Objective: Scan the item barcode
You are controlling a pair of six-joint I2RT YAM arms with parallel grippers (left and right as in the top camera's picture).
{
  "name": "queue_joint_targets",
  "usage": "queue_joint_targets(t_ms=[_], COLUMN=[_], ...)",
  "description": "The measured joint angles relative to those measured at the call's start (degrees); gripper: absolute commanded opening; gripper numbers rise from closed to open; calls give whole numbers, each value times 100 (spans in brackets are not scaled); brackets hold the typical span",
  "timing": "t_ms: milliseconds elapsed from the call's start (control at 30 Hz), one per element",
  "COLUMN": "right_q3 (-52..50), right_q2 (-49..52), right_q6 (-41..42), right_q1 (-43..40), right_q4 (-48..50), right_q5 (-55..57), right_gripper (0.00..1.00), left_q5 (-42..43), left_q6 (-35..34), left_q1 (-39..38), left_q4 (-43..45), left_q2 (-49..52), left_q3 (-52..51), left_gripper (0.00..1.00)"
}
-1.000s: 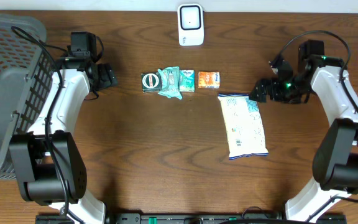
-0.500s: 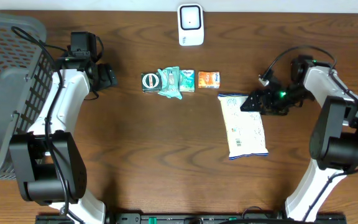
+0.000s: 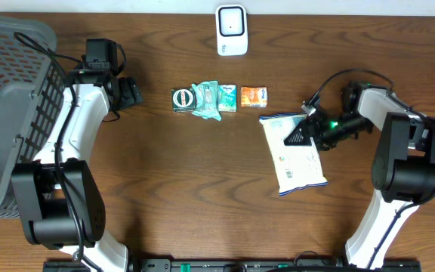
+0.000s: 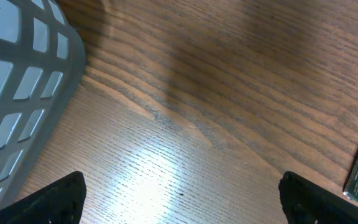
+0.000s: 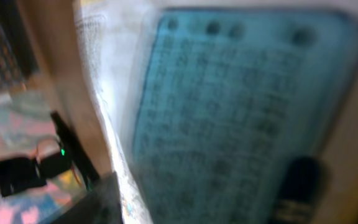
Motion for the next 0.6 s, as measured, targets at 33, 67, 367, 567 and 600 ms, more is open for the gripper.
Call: queue_joint_targets(t_ms=[33, 67, 367, 567, 600], right_q3=[-66, -125, -262, -348, -356], right_q2=[17, 46, 87, -435, -625], right_q6=[2, -4, 11, 17, 17], right_q1=[15, 20, 13, 28, 28], right_q4=[66, 116, 103, 120, 120], right_q5=[-2, -33, -645, -671, -662], right_gripper=[11, 1, 1, 1, 1], left_q5=[0, 0, 0, 0, 0], left_q6=[0, 0, 0, 0, 0], left_q1=[0, 0, 0, 0, 0], left_q4=[0, 0, 0, 0, 0], left_q2=[0, 0, 0, 0, 0], left_q3=[0, 0, 0, 0, 0], left_gripper=[98, 97, 98, 98, 97])
